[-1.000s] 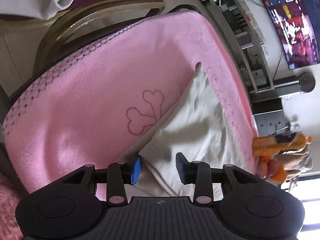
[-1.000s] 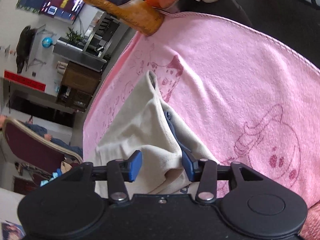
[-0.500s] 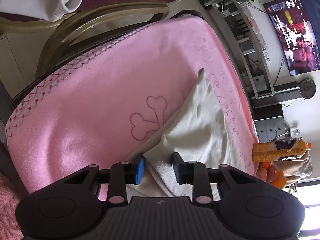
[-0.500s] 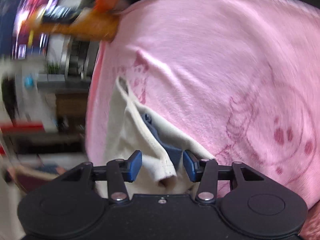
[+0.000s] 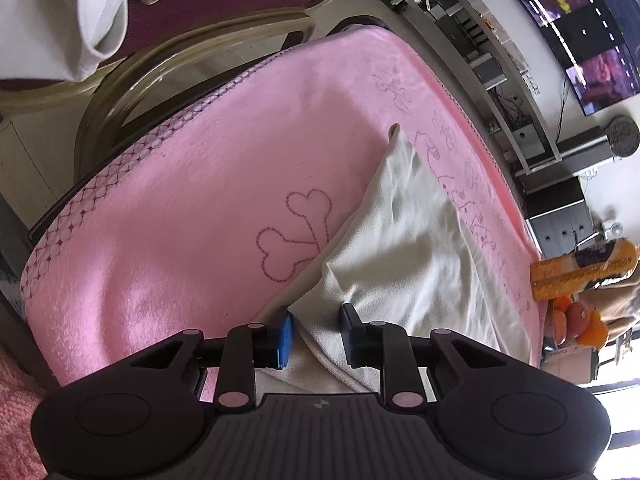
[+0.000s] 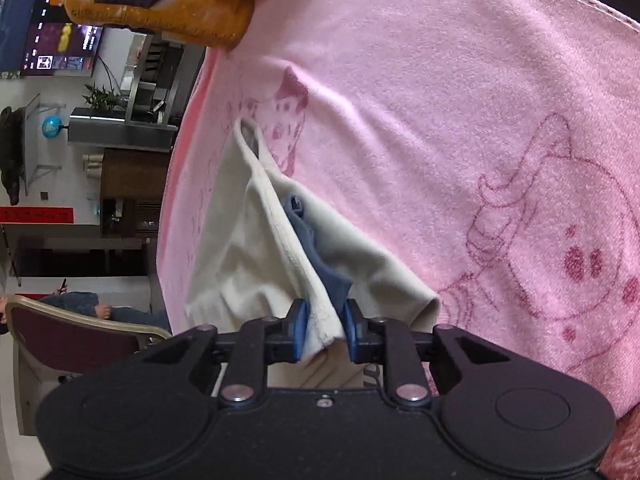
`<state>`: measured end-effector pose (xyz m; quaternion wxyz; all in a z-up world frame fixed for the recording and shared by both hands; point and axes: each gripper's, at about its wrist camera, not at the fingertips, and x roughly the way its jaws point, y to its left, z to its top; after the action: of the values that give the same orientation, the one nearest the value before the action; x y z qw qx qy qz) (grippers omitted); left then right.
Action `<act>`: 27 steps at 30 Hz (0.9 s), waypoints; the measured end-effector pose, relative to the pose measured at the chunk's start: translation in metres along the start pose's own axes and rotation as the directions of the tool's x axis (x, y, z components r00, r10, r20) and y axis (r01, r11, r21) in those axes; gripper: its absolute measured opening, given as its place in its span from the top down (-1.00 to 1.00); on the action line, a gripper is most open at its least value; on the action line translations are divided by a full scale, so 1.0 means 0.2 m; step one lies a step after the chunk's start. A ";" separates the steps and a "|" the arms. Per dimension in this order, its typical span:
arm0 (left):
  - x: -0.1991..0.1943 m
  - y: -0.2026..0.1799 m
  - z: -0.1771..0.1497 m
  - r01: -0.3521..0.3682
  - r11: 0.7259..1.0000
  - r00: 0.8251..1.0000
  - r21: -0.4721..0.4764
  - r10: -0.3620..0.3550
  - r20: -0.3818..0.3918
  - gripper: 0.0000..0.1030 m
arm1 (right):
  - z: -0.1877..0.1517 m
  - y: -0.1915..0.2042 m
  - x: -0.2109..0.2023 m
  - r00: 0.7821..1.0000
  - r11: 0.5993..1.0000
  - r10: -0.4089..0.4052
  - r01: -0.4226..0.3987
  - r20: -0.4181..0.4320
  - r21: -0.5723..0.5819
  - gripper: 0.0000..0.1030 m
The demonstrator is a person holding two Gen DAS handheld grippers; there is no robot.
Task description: Fold clothes
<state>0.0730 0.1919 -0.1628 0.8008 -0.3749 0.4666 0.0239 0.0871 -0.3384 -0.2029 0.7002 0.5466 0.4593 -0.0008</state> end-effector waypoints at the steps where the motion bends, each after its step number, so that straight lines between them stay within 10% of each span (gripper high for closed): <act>1: 0.00 0.00 0.00 -0.004 1.000 1.000 0.011 0.004 0.001 0.58 | 0.00 0.00 0.00 1.000 1.000 -0.001 0.001 -0.001 -0.001 0.59; 27: -0.04 -0.17 -0.07 -0.028 0.976 0.996 0.215 0.009 0.087 0.90 | -0.04 0.11 -0.09 1.000 0.980 0.011 -0.007 0.020 -0.198 0.83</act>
<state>0.0717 0.1617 -0.1411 0.8557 -0.2801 0.4352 -0.0035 0.0814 -0.3326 -0.1745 0.7558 0.4762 0.4474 0.0425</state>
